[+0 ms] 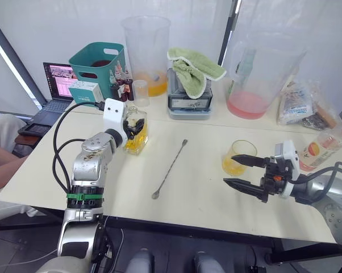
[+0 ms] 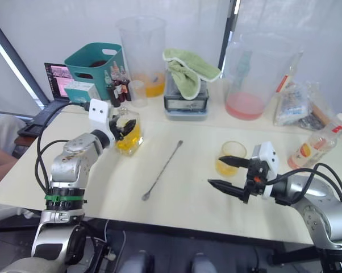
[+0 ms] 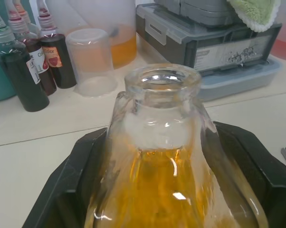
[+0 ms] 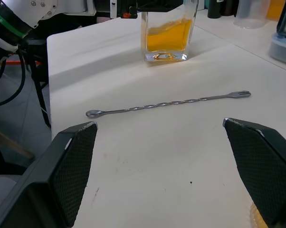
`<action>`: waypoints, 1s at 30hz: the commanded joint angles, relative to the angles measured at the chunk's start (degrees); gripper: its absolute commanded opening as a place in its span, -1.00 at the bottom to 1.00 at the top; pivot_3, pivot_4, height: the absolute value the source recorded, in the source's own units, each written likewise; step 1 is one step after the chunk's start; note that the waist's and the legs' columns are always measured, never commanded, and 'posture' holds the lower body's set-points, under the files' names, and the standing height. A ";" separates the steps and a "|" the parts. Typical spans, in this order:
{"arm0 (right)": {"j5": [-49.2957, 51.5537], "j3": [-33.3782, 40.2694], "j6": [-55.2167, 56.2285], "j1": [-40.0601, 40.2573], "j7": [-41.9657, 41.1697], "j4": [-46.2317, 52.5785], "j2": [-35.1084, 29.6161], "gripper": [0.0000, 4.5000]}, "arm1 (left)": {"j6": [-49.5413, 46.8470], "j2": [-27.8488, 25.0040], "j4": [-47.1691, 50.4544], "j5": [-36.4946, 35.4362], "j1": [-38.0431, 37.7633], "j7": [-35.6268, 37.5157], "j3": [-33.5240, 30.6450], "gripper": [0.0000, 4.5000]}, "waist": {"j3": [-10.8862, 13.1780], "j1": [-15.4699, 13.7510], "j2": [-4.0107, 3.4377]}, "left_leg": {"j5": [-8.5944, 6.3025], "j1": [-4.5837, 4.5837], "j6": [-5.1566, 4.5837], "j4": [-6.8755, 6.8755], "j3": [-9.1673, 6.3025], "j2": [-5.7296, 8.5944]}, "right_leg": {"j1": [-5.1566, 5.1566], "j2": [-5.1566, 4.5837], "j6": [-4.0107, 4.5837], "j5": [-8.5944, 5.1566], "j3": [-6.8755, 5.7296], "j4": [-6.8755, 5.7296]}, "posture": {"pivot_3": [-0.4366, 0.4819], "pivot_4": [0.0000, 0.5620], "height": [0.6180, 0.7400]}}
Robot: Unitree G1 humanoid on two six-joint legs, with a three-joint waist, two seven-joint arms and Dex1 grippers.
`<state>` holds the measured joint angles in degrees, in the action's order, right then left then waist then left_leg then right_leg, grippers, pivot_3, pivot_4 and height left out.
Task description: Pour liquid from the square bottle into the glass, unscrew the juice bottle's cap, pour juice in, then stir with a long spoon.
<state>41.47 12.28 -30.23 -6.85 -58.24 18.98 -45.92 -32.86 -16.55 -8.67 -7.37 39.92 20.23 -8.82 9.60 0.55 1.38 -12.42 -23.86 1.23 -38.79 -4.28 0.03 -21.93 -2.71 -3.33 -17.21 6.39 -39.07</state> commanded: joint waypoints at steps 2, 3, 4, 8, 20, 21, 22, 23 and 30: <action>0.30 1.80 0.40 -0.65 0.97 1.18 0.09 1.00 | 2.70 0.40 -0.65 -1.71 0.97 -0.32 -0.67 0.99 | 0.00 0.12 0.01 | 0.00 0.01 0.00 0.00 0.01 -0.01 | 0.00 0.01 0.00 0.00 0.00 0.00 | -0.05 -0.47 1.00; 0.36 2.20 0.37 -0.41 1.20 1.29 0.05 1.00 | 3.22 0.48 -0.04 -2.32 1.08 0.06 -0.92 0.99 | 0.01 0.07 0.01 | 0.00 0.01 0.00 0.01 0.00 -0.01 | -0.01 0.01 0.00 0.00 -0.01 0.00 | -0.05 -0.47 1.00; 0.57 2.88 0.35 0.04 1.53 1.48 0.02 1.00 | 3.62 0.52 1.08 -3.11 1.03 0.27 -1.36 0.99 | 0.01 0.05 0.01 | 0.00 0.00 0.00 0.01 0.00 -0.01 | -0.01 0.00 0.00 0.00 -0.03 0.00 | -0.05 -0.47 1.00; 1.27 5.09 0.19 0.97 2.74 1.72 0.08 1.00 | 3.86 -0.59 5.52 -5.12 0.15 0.99 -2.35 0.99 | 0.01 0.04 0.01 | 0.00 -0.11 0.00 0.03 -0.01 0.01 | -0.09 -0.05 0.00 0.00 -0.04 0.03 | -0.05 -0.47 1.00; -0.31 14.88 -0.16 4.82 8.66 -1.36 -0.47 1.00 | -7.25 -9.31 23.80 -17.21 -8.64 4.89 -11.30 0.99 | 0.01 0.30 0.01 | 0.00 -0.18 0.00 0.10 -0.02 -0.03 | -0.20 -0.04 0.00 0.00 -0.05 0.05 | -0.05 -0.47 1.00; -1.14 17.45 0.07 6.48 9.89 -2.55 -0.39 1.00 | -7.22 -11.46 24.43 -18.85 -11.40 7.32 -13.65 0.99 | 0.00 0.32 0.00 | 0.00 -0.18 0.00 0.12 -0.02 -0.03 | -0.19 -0.04 0.00 0.00 -0.05 0.05 | -0.05 -0.47 1.00; -1.84 19.84 0.40 8.21 10.83 -3.45 -0.24 1.00 | -6.62 -13.36 24.69 -20.61 -14.17 10.18 -15.80 0.99 | 0.00 0.37 -0.01 | -0.01 -0.16 0.00 0.18 -0.01 -0.03 | -0.20 -0.05 0.01 0.00 -0.04 0.07 | -0.05 -0.47 1.00; -2.13 21.77 0.71 9.79 11.25 -3.96 -0.05 1.00 | -5.99 -14.92 24.86 -22.15 -16.65 12.55 -17.36 0.99 | 0.00 0.40 -0.01 | -0.01 -0.13 0.01 0.25 0.00 -0.04 | -0.20 -0.05 0.01 0.00 -0.04 0.09 | -0.05 -0.47 1.00; -4.48 30.97 4.66 16.65 13.69 -7.42 2.51 1.00 | 0.89 -20.62 21.26 -26.81 -31.09 25.77 -23.59 0.99 | 0.00 0.36 -0.02 | 0.06 0.13 0.07 0.49 0.18 -0.06 | -0.04 -0.10 0.10 -0.05 -0.02 0.27 | -0.05 -0.47 1.00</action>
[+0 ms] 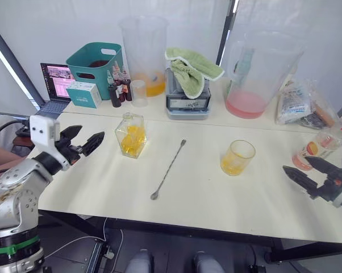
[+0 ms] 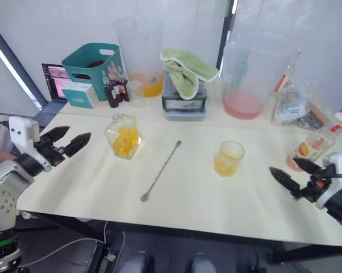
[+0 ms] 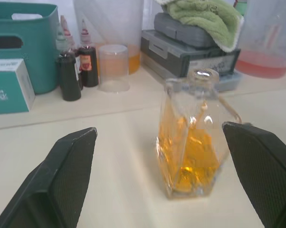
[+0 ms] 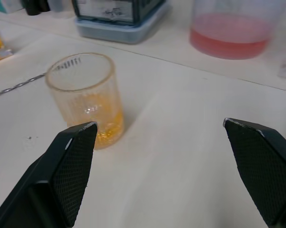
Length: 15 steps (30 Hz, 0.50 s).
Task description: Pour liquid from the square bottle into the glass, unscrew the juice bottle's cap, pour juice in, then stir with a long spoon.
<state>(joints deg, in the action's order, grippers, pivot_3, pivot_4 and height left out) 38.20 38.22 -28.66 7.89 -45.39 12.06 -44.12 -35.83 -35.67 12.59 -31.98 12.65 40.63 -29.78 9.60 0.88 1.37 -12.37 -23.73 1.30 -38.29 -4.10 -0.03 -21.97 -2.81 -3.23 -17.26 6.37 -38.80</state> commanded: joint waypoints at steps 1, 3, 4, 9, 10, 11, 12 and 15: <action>-1.94 6.06 4.09 2.90 1.14 -1.22 1.12 1.00 | 5.19 -1.51 -0.28 -2.25 -5.92 6.68 -3.18 0.99 | -0.01 0.05 -0.02 | 0.00 0.01 0.00 0.02 0.04 -0.02 | 0.01 0.00 0.02 -0.02 0.00 0.07 | -0.05 -0.47 1.00; -4.20 7.82 6.58 4.52 2.41 -3.72 1.95 1.00 | 8.41 -1.09 -1.30 -1.64 -10.47 8.85 -3.80 0.99 | -0.01 0.11 -0.02 | 0.00 0.03 0.00 0.10 0.09 -0.03 | 0.02 -0.03 0.04 -0.02 0.00 0.13 | -0.05 -0.47 1.00; -5.38 8.49 7.88 4.81 3.45 -5.58 2.34 1.00 | 10.43 -0.62 -2.09 -1.02 -12.64 9.60 -3.93 0.99 | -0.01 0.18 -0.02 | 0.00 0.06 0.00 0.18 0.13 -0.03 | 0.02 -0.07 0.04 -0.02 0.00 0.20 | -0.05 -0.47 1.00; -9.32 9.35 11.83 5.30 7.13 -12.33 3.29 1.00 | 22.01 0.21 -8.31 4.29 -20.09 11.77 -2.90 0.99 | -0.02 0.28 -0.02 | 0.00 0.30 0.00 0.45 0.64 -0.07 | 0.03 -0.29 0.13 -0.10 0.00 0.44 | -0.05 -0.47 1.00; -10.03 9.22 12.51 5.45 7.60 -13.35 3.30 1.00 | 23.88 0.18 -9.68 4.85 -20.91 12.42 -2.78 0.99 | -0.02 0.33 -0.03 | 0.01 0.38 -0.01 0.51 0.76 -0.13 | 0.09 -0.29 0.13 -0.11 0.01 0.58 | -0.05 -0.47 1.00; -10.59 9.03 13.21 5.58 7.82 -14.06 3.26 1.00 | 25.42 0.14 -10.92 5.14 -21.28 12.81 -2.75 0.99 | -0.02 0.37 -0.03 | 0.01 0.45 -0.01 0.52 0.81 -0.16 | 0.18 -0.29 0.13 -0.11 0.02 0.64 | -0.05 -0.47 1.00; -10.81 9.07 13.74 5.54 7.97 -14.91 3.28 1.00 | 26.91 0.24 -11.93 5.03 -21.63 13.43 -2.87 0.99 | -0.02 0.37 -0.03 | 0.00 0.54 -0.01 0.53 0.83 -0.19 | 0.30 -0.29 0.13 -0.11 0.01 0.72 | -0.05 -0.47 1.00; -11.26 8.98 15.39 5.09 7.37 -17.32 2.62 1.00 | 29.74 0.37 -14.07 3.39 -21.91 15.57 -3.32 0.99 | -0.02 0.33 -0.02 | 0.00 0.58 -0.01 0.53 0.88 -0.19 | 0.41 -0.30 0.12 -0.12 0.01 0.78 | -0.05 -0.47 1.00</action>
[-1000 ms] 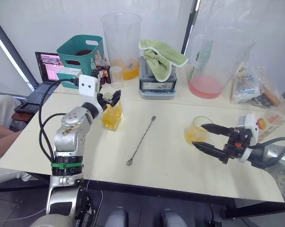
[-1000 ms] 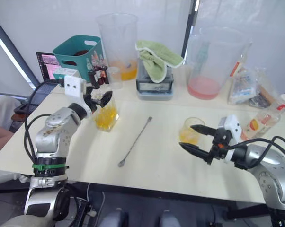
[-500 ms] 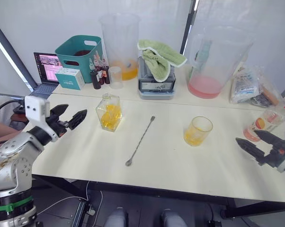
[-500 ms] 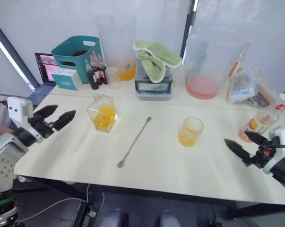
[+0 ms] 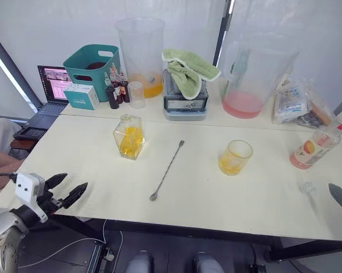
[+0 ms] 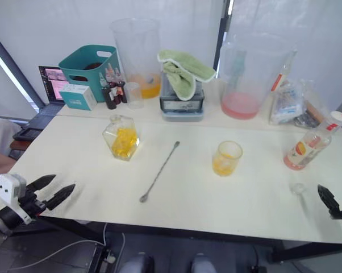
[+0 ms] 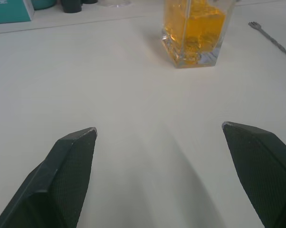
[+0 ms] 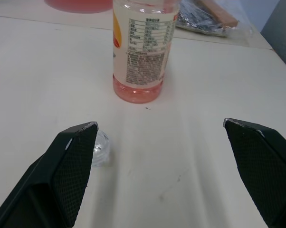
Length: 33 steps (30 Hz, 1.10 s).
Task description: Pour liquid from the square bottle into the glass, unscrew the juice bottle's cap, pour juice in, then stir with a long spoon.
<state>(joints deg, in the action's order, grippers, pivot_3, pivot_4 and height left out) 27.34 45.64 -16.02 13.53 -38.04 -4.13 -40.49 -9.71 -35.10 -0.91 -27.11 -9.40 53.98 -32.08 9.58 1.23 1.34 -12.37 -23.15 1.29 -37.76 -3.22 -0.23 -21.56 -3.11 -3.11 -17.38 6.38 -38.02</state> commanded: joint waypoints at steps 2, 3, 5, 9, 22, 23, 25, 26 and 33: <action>-0.13 1.50 3.23 -1.02 -0.62 -1.98 -1.38 1.00 | 4.19 -0.45 -1.29 -2.11 0.14 3.08 -0.98 0.99 | 0.00 0.04 0.00 | 0.00 0.04 0.00 0.00 0.00 0.00 | 0.07 -0.01 -0.01 0.00 0.00 0.03 | -0.05 -0.47 1.00; -0.10 1.34 3.23 -1.15 -0.80 -2.22 -1.53 1.00 | 4.10 -0.64 -1.50 -2.08 0.16 3.24 -0.69 0.99 | 0.00 0.10 0.00 | 0.00 0.07 0.00 0.00 0.01 0.00 | 0.11 -0.01 -0.01 0.00 0.00 0.04 | -0.05 -0.47 1.00; -0.21 1.06 3.29 -1.31 -0.92 -2.50 -1.60 1.00 | 4.06 -0.87 -1.92 -1.95 0.22 3.42 -0.06 0.99 | 0.00 0.19 -0.01 | -0.01 0.12 0.00 0.02 0.01 -0.11 | 0.17 -0.01 -0.02 -0.01 0.00 0.04 | -0.05 -0.47 1.00; -0.09 0.29 2.66 -1.13 0.18 -0.11 -0.61 1.00 | 3.94 -0.29 -0.84 -1.96 0.05 3.19 1.49 0.99 | 0.00 0.33 0.00 | -0.02 0.19 -0.01 0.03 0.02 -0.15 | 0.24 0.01 -0.03 -0.02 0.00 0.07 | -0.05 -0.47 1.00; -0.93 -6.44 -9.25 -13.09 21.11 15.42 5.81 1.00 | -6.30 -1.24 20.85 -10.46 2.18 5.31 13.62 0.99 | -0.01 1.19 -0.08 | -0.02 0.16 0.00 0.07 0.02 -0.28 | 0.22 0.01 -0.03 -0.01 0.08 0.05 | -0.05 -0.47 1.00; -1.00 -6.49 -9.56 -14.20 21.75 15.01 5.62 1.00 | -6.92 -1.30 21.87 -11.11 2.44 5.61 14.38 0.99 | -0.01 1.18 -0.08 | -0.02 0.16 0.00 0.09 0.02 -0.26 | 0.22 0.01 -0.03 -0.02 0.08 0.06 | -0.05 -0.47 1.00; -0.25 -6.29 -10.69 -16.71 21.96 13.84 4.86 1.00 | -8.01 -1.76 23.97 -12.91 2.84 6.64 15.37 0.99 | -0.01 1.16 -0.08 | -0.03 0.16 -0.01 0.10 0.02 -0.24 | 0.22 0.01 -0.03 -0.01 0.06 0.08 | -0.05 -0.47 1.00; 0.46 -6.27 -11.17 -18.62 21.41 12.82 4.07 1.00 | -8.70 -2.48 25.03 -13.63 3.30 7.45 15.98 0.99 | 0.00 1.23 -0.07 | -0.03 0.15 -0.02 0.10 0.02 -0.23 | 0.22 0.01 -0.03 -0.01 0.07 0.10 | -0.05 -0.47 1.00; -1.35 -9.11 -12.00 -28.49 20.77 4.00 -0.55 1.00 | -9.70 -4.96 27.02 -13.88 5.70 10.23 19.93 0.99 | 0.01 1.39 -0.10 | -0.03 0.20 -0.03 0.11 0.05 -0.12 | 0.23 0.02 -0.03 -0.02 0.10 0.15 | -0.05 -0.47 1.00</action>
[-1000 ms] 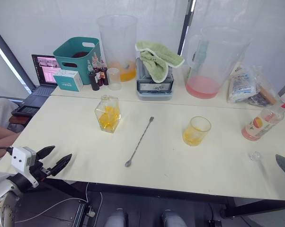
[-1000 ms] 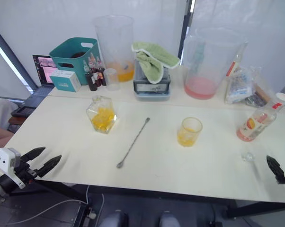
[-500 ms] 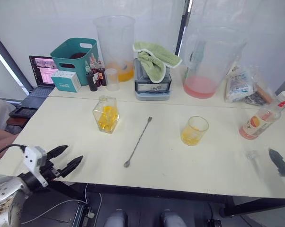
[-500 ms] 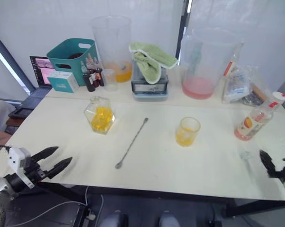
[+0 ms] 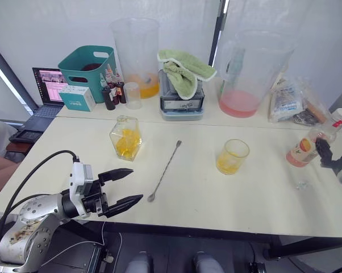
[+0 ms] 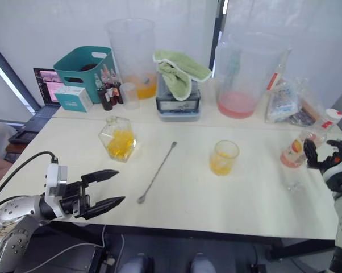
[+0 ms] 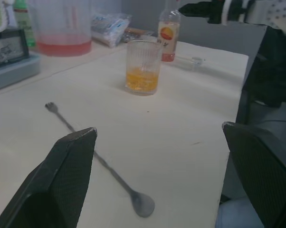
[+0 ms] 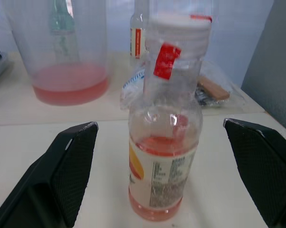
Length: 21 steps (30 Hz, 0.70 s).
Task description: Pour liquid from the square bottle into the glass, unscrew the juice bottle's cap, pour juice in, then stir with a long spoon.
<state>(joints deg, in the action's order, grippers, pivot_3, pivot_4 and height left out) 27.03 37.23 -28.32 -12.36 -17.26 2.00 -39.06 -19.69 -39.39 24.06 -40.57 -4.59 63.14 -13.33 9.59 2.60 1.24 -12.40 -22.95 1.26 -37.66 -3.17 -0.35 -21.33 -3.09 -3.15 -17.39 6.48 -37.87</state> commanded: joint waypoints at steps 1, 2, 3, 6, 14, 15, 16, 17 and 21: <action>-1.27 -1.17 0.32 -3.36 -0.11 -2.95 -2.35 1.00 | 0.17 -0.72 2.17 -0.47 1.09 1.12 1.53 0.99 | 0.00 0.03 0.00 | 0.00 0.00 0.00 0.00 0.00 0.06 | 0.00 0.00 0.00 0.00 0.00 0.02 | -0.05 -0.47 1.00; -1.61 -1.72 0.34 -4.51 -0.06 -4.10 -2.71 1.00 | 0.27 -0.82 2.15 -0.16 1.36 1.23 2.05 0.99 | 0.00 0.01 0.00 | 0.00 -0.01 0.00 0.00 0.00 0.06 | -0.01 0.00 0.00 0.00 0.00 0.02 | -0.05 -0.47 1.00; -1.90 -2.26 0.03 -5.57 0.14 -5.07 -3.02 1.00 | 0.53 -0.92 2.08 0.27 1.52 1.43 2.58 0.99 | 0.00 0.00 0.00 | -0.01 0.00 -0.01 0.02 0.00 0.06 | -0.01 0.00 0.00 0.00 -0.01 0.02 | -0.05 -0.47 1.00; -3.38 -3.89 -0.46 -8.55 1.15 -8.05 -4.02 1.00 | 1.25 -0.88 1.60 1.76 2.43 1.30 4.13 0.99 | 0.01 -0.03 0.00 | 0.00 -0.02 -0.02 0.04 0.00 0.09 | -0.01 -0.01 0.00 0.00 0.00 0.04 | -0.05 -0.47 1.00; -5.91 -5.09 -0.78 -14.57 3.67 -13.99 -5.56 1.00 | 1.83 -1.08 2.09 3.15 3.26 1.24 5.89 0.99 | 0.01 0.00 -0.01 | -0.01 -0.05 -0.02 0.14 -0.01 0.13 | -0.02 -0.05 0.00 0.00 0.02 0.18 | -0.05 -0.47 1.00; -6.08 -5.39 -0.89 -15.13 3.61 -14.31 -5.55 1.00 | 2.02 -1.01 1.99 3.32 3.17 1.20 6.05 0.99 | 0.01 0.00 -0.01 | 0.00 -0.03 -0.02 0.18 -0.01 0.14 | -0.02 -0.05 0.00 0.00 0.03 0.20 | -0.05 -0.47 1.00; -6.22 -5.58 -0.96 -15.52 3.56 -14.53 -5.53 1.00 | 2.13 -0.95 1.91 3.40 3.10 1.17 6.14 0.99 | 0.01 0.01 0.00 | 0.00 -0.02 -0.03 0.22 -0.01 0.14 | -0.02 -0.05 0.00 0.00 0.04 0.22 | -0.05 -0.47 1.00; -6.47 -5.94 -1.03 -16.18 3.61 -15.04 -5.56 1.00 | 2.16 -0.85 1.83 3.46 3.15 1.07 6.27 0.99 | 0.01 0.01 -0.01 | 0.00 0.00 -0.03 0.27 0.00 0.14 | -0.02 -0.05 0.00 0.00 0.05 0.23 | -0.05 -0.47 1.00; -7.01 -6.52 -1.06 -18.24 4.12 -16.93 -5.74 1.00 | 2.26 -0.58 1.98 3.57 2.99 0.81 6.50 0.99 | 0.01 0.06 -0.01 | 0.00 0.03 -0.03 0.38 0.01 0.14 | -0.02 -0.05 0.00 0.00 0.07 0.27 | -0.05 -0.47 1.00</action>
<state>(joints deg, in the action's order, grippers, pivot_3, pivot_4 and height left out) 20.39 29.91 -29.91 -29.24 -13.47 -15.43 -43.18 -18.63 -39.91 24.25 -37.06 -1.90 64.00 -6.51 9.60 2.66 1.24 -12.40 -22.92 1.23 -37.25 -3.16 -0.20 -21.37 -3.14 -3.15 -17.39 6.55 -37.58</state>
